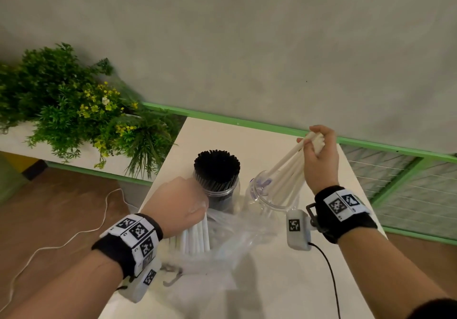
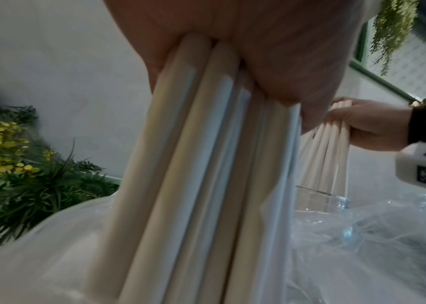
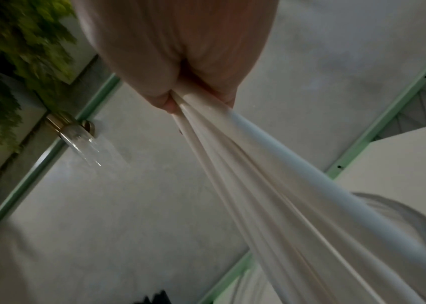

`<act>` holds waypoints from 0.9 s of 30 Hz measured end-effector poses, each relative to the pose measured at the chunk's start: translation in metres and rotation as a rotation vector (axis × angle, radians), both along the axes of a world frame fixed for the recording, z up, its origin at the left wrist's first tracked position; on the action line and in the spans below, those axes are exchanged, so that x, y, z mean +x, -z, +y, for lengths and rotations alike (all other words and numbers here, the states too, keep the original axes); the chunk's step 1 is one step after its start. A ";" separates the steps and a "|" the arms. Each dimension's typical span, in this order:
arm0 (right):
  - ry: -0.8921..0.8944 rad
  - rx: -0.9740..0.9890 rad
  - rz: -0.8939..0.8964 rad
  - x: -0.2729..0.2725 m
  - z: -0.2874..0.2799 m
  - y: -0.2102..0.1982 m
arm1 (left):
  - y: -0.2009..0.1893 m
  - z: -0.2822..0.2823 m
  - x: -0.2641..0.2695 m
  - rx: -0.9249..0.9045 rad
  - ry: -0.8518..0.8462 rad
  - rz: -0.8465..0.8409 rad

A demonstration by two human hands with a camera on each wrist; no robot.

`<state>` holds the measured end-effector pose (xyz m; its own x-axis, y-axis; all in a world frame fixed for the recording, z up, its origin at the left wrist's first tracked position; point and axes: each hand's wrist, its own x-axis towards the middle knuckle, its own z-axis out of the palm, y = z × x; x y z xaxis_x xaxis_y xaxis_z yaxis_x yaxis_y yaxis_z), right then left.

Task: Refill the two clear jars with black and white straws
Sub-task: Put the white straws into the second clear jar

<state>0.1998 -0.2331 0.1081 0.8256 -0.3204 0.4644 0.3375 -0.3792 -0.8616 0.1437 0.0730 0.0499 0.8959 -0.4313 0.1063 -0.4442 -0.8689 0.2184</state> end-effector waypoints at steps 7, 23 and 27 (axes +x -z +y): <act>-0.019 -0.061 0.118 0.014 -0.011 0.057 | 0.001 -0.005 -0.007 0.000 -0.027 -0.032; -0.171 -0.372 0.227 0.031 -0.011 0.088 | 0.001 -0.005 -0.017 -0.029 -0.059 -0.040; -0.105 -0.326 0.163 0.035 -0.013 0.089 | 0.002 -0.005 -0.017 -0.038 -0.063 -0.043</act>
<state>0.2351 -0.2462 0.0196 0.9178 -0.0871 0.3875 0.2574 -0.6126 -0.7473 0.1264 0.0681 0.0481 0.9154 -0.3693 0.1603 -0.3987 -0.8868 0.2336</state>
